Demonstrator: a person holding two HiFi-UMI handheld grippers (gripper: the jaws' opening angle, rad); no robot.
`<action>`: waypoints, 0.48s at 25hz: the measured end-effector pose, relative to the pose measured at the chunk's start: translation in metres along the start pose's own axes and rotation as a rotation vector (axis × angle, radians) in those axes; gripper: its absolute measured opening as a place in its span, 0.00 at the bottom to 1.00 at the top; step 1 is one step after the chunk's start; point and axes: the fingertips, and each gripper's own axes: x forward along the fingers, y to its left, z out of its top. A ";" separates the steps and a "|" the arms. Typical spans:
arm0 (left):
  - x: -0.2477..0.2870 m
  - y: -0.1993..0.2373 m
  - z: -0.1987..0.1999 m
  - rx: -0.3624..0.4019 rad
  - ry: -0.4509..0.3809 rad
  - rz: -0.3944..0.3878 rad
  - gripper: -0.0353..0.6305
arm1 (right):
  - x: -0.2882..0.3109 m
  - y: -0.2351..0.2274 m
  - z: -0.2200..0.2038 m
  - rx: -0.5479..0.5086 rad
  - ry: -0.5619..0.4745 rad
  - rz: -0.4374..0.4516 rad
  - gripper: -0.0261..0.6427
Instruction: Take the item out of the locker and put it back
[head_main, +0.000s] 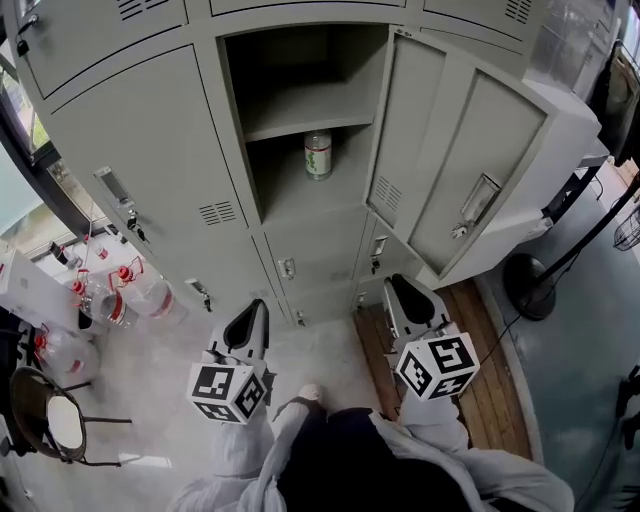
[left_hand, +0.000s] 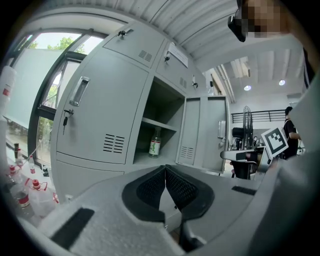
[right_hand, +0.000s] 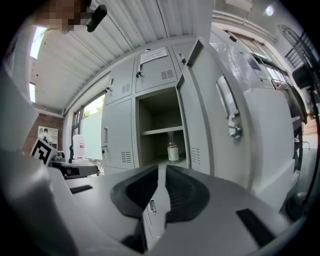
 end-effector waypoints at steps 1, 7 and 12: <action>-0.004 -0.004 -0.002 -0.005 -0.003 0.001 0.07 | -0.006 -0.001 -0.005 -0.006 0.001 -0.003 0.08; -0.025 -0.028 -0.017 -0.027 -0.019 -0.001 0.07 | -0.031 0.001 -0.039 -0.090 0.040 0.002 0.04; -0.036 -0.040 -0.035 -0.030 0.005 0.000 0.07 | -0.048 0.006 -0.061 -0.064 0.067 0.047 0.04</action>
